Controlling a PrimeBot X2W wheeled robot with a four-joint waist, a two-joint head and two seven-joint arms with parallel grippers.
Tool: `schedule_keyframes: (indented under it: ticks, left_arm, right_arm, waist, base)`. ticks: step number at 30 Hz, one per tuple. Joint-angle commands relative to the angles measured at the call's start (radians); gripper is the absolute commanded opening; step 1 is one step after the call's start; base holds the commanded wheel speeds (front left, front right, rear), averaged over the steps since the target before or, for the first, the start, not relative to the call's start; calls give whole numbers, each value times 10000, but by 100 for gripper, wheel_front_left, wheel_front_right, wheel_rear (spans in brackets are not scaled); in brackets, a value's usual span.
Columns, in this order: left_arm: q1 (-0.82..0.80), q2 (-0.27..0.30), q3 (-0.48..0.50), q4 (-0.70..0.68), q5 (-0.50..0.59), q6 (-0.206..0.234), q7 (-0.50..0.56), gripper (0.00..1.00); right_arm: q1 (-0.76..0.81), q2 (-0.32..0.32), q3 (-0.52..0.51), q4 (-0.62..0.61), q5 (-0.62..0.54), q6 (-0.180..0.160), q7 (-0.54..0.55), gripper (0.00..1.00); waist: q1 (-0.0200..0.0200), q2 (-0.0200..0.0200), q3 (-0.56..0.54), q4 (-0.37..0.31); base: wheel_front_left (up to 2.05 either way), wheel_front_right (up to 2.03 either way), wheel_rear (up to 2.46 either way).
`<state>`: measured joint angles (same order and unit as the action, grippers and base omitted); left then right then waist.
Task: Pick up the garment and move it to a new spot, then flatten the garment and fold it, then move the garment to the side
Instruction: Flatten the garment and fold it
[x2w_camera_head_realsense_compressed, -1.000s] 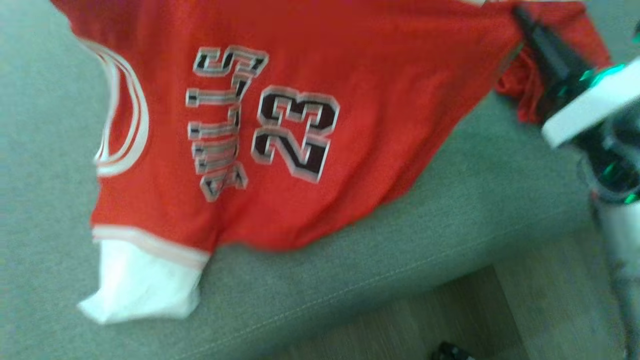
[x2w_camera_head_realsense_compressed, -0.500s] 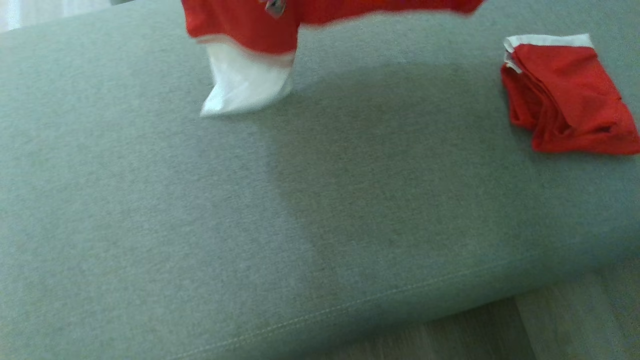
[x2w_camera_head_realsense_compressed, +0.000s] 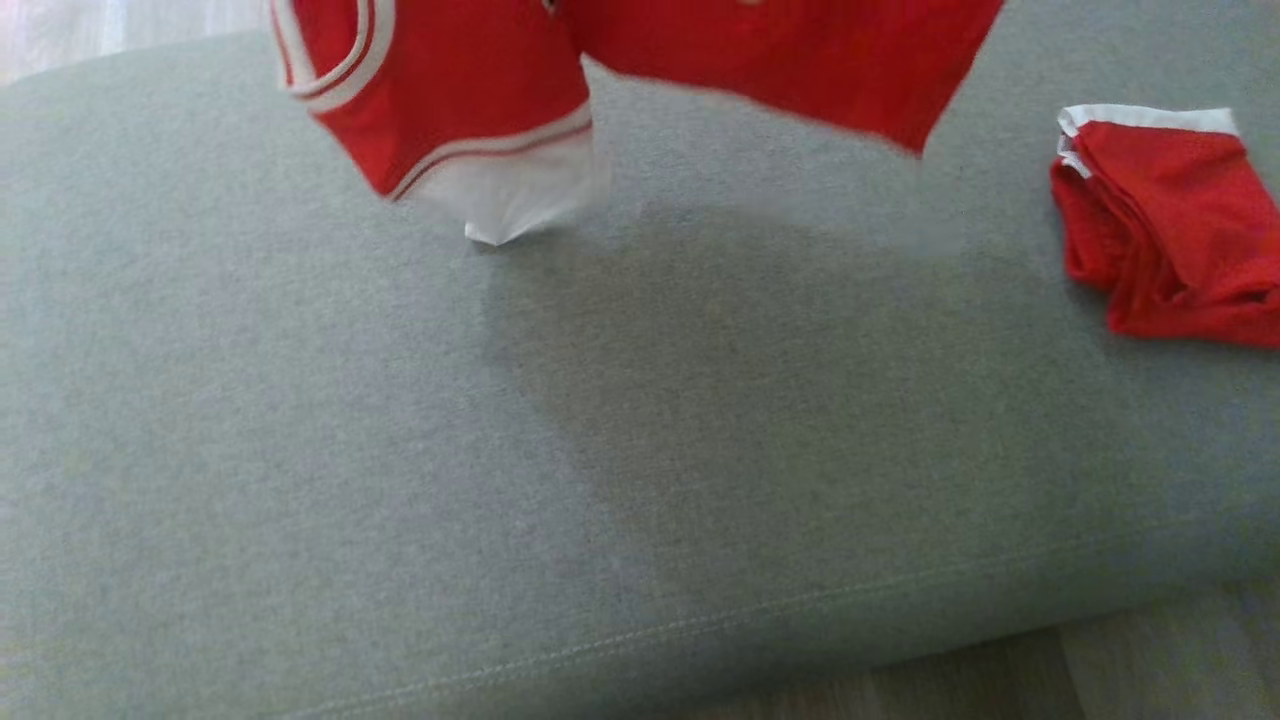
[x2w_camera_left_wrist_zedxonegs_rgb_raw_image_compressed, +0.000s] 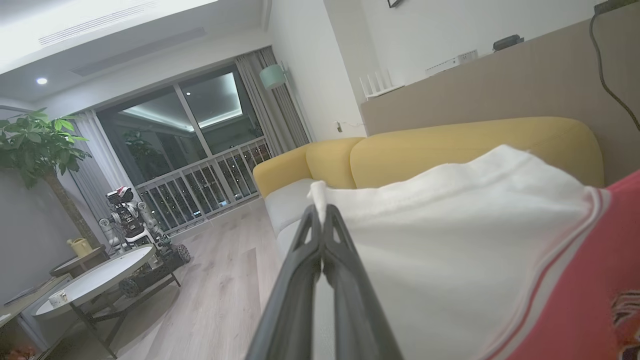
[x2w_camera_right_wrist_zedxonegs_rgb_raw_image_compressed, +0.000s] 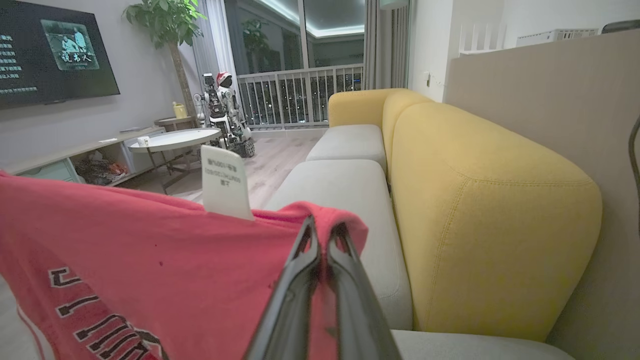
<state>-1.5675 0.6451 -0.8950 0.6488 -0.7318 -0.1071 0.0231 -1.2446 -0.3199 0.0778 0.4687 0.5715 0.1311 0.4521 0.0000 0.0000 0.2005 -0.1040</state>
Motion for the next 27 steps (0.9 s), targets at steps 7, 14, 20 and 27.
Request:
schedule_keyframes:
  ticks: [7, 14, 20, 27]
  left_arm:
    - [-1289, -394, -1, 605, 355, -83, -99, 0]
    - [-2424, -730, -278, 1326, 1247, 200, -903, 0]
    - [-3987, -755, -123, 1975, 2605, 1850, -2654, 0]
    - [-4779, -386, 908, -731, 4245, 3315, -2844, 0]
  right_arm:
    - [-1057, 41, 235, 743, -386, -4, -411, 0]
    - [-2214, 447, 527, 1707, -1079, -4, -1295, 0]
    - [-3837, 1036, 327, 2742, -2154, -4, -3457, 0]
    - [-5178, 1272, -321, 3913, -3560, -4, -6234, 0]
  waist:
    - [0, 0, 644, 334]
    - [0, 0, 1993, 405]
    - [0, 0, 3597, 354]
    - [0, 0, 5131, 587]
  base:
    - [0, 0, 0]
    - [0, 0, 0]
    - [0, 0, 0]
    - [0, 0, 0]
